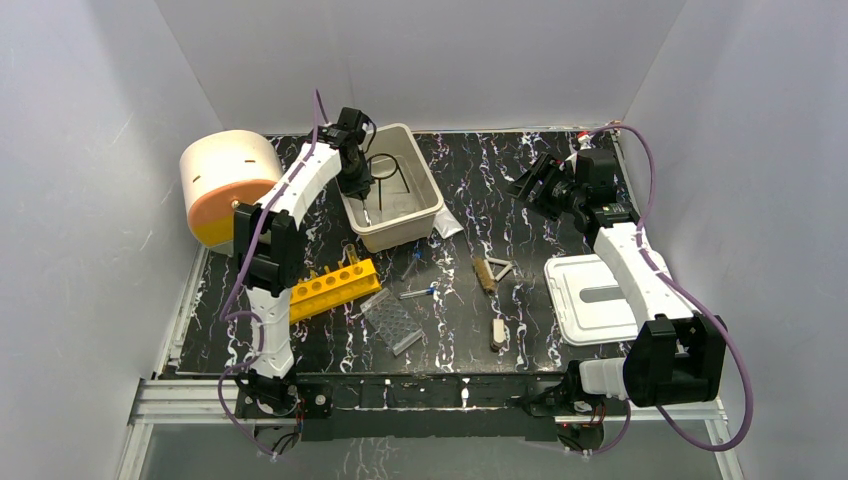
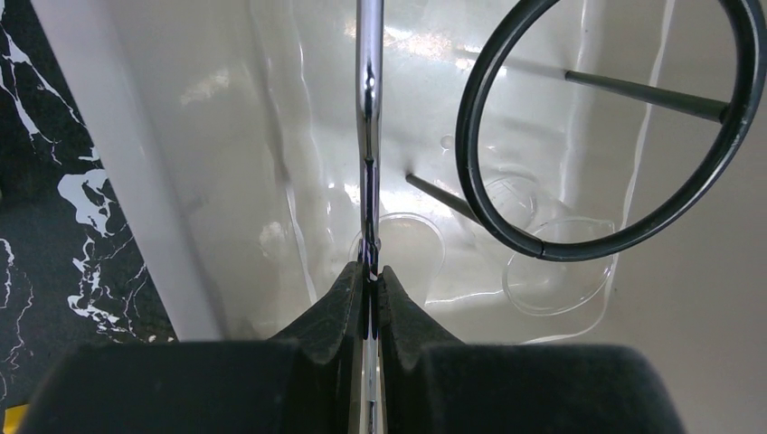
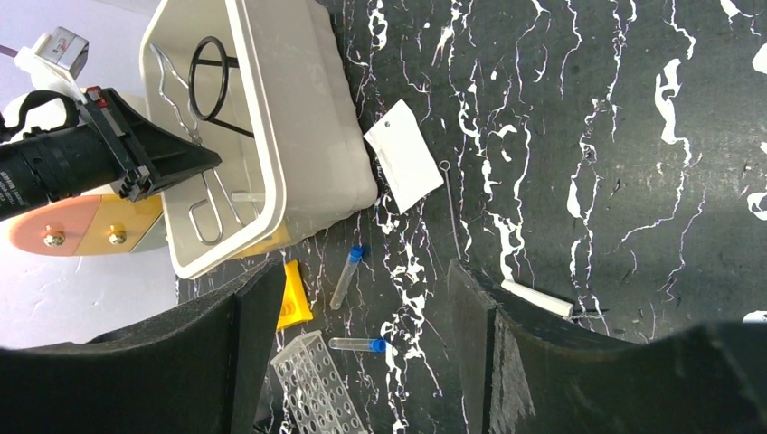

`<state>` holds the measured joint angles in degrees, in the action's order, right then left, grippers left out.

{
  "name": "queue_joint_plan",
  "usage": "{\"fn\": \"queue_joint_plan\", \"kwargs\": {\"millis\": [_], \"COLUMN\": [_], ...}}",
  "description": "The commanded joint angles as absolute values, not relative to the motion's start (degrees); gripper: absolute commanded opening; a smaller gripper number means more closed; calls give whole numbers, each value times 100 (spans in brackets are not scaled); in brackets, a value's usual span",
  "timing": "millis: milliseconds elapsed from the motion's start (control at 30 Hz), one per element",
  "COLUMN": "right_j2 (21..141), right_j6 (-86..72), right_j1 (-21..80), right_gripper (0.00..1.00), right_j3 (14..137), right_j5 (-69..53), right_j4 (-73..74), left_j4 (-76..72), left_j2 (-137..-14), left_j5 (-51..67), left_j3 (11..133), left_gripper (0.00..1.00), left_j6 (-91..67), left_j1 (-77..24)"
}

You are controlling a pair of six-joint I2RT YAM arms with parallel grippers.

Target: Organize the chemistry lab equipment

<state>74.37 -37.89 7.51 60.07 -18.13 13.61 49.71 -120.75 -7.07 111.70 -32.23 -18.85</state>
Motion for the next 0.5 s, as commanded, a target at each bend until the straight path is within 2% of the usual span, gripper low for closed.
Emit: {"fn": "queue_joint_plan", "kwargs": {"millis": [0,367,467], "right_j2": [7392,7328,7322], "right_j6": [-3684,-3665,-3665], "right_j1": [732,732,729], "right_gripper": [74,74,74], "right_j3": [5991,5953,5950], "right_j5": [-1783,-1732,-1717], "right_j4": [1184,1221,1222], "left_j4": [4847,4746,4765], "left_j2": [-12109,-12384,-12384], "left_j5": [-671,-573,-596], "left_j3": [11168,11171,11215], "left_gripper": [3,9,14], "left_j6": [-3277,-3307,-3260], "left_j1": [-1823,-1738,-1731]}}
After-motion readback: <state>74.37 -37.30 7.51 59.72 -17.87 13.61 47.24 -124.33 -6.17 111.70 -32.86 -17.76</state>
